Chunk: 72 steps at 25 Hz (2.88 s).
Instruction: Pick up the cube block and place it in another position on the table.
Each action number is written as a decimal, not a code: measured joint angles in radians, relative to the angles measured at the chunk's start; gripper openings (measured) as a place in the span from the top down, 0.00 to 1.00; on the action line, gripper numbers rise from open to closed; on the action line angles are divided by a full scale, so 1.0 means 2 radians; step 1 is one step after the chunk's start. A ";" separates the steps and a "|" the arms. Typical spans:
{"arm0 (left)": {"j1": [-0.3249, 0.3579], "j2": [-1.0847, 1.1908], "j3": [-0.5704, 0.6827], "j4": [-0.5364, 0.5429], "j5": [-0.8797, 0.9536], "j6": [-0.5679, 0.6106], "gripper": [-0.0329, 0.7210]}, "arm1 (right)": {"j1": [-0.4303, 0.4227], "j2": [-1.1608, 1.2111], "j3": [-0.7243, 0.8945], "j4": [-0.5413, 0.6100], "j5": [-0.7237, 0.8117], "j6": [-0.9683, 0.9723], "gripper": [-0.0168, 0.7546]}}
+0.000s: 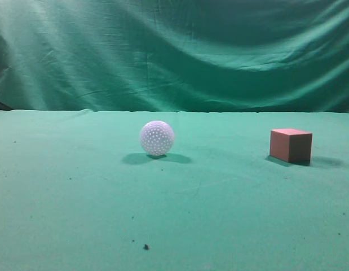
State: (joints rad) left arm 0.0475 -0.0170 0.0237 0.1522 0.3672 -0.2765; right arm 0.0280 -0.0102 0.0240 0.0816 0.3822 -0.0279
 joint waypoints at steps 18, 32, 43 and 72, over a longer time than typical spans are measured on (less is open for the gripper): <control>0.000 0.000 0.000 0.000 0.000 0.000 0.61 | 0.000 0.000 0.000 0.000 0.000 0.000 0.98; 0.000 0.000 0.000 0.000 0.000 0.000 0.61 | 0.000 0.022 -0.043 0.083 -0.214 0.012 0.98; 0.000 0.000 0.000 0.000 0.000 0.000 0.61 | 0.031 0.222 -0.233 0.082 0.037 -0.052 0.98; 0.000 0.000 0.000 0.000 0.000 0.000 0.61 | 0.257 0.792 -0.474 -0.067 0.183 0.072 0.19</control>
State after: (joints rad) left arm 0.0475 -0.0170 0.0237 0.1522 0.3672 -0.2765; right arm 0.5418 1.5743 -0.9237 -0.0529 0.7479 0.1162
